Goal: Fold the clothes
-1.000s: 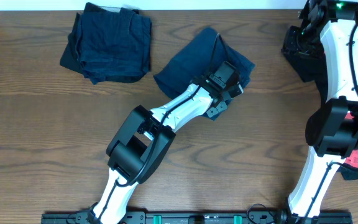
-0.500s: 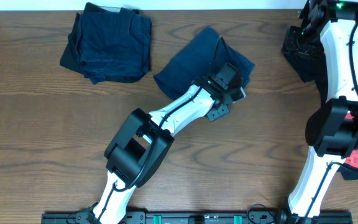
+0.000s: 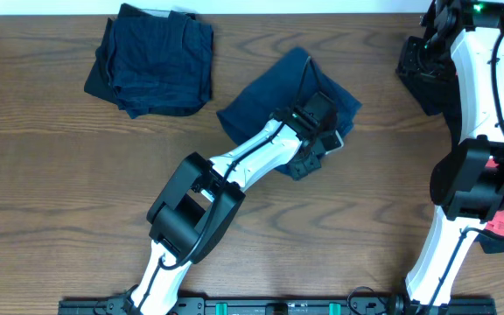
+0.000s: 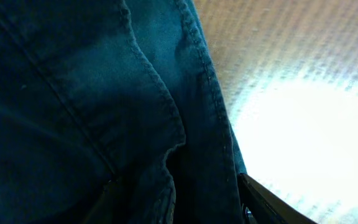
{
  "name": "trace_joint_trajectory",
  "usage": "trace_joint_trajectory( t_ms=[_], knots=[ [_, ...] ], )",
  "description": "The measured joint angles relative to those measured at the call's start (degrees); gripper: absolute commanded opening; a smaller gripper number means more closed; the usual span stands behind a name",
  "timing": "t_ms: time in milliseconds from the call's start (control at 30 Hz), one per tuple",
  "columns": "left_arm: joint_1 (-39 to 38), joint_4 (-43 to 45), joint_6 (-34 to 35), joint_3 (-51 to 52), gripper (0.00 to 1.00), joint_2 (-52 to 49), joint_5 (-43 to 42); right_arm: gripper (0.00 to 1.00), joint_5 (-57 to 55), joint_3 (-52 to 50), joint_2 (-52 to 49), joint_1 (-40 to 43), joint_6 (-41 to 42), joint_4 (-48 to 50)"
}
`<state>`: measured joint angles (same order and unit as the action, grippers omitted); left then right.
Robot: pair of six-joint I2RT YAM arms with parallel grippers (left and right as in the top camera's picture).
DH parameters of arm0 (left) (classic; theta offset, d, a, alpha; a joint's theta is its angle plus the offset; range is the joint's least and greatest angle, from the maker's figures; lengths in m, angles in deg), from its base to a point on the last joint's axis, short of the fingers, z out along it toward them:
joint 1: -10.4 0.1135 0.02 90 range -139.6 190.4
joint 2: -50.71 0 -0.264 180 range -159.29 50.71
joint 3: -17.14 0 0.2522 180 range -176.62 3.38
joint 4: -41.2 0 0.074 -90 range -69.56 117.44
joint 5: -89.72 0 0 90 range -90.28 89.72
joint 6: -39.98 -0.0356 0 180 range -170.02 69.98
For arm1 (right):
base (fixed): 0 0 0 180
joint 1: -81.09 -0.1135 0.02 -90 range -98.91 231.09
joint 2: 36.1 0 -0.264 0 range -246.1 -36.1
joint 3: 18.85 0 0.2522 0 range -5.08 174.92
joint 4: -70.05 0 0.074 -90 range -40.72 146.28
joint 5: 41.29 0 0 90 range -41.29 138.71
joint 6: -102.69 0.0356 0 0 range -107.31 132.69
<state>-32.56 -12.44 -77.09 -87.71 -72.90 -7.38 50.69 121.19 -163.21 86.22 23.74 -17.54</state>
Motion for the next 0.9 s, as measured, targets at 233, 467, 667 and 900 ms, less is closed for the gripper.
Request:
trace_joint_trajectory(
  t_ms=[233, 467, 667, 900],
  knots=[
    [0.0, -0.7, -0.3, 0.0, 0.93, 0.0, -2.4, 0.58, 0.0, 0.0, 0.0, 0.0, 0.0, 0.2],
    [-0.4, -2.8, 0.5, -0.1, 0.99, 1.7, -3.5, 0.58, 0.0, 0.0, 0.0, 0.0, 0.0, 0.3],
    [-0.4, -3.0, 0.5, -0.2, 0.99, 3.7, -3.5, 0.58, 0.0, 0.0, 0.0, 0.0, 0.0, 0.7],
    [-0.4, -3.3, 0.5, 0.3, 0.99, 3.7, -3.5, 0.58, 0.0, 0.0, 0.0, 0.0, 0.0, 0.7]
  ],
)
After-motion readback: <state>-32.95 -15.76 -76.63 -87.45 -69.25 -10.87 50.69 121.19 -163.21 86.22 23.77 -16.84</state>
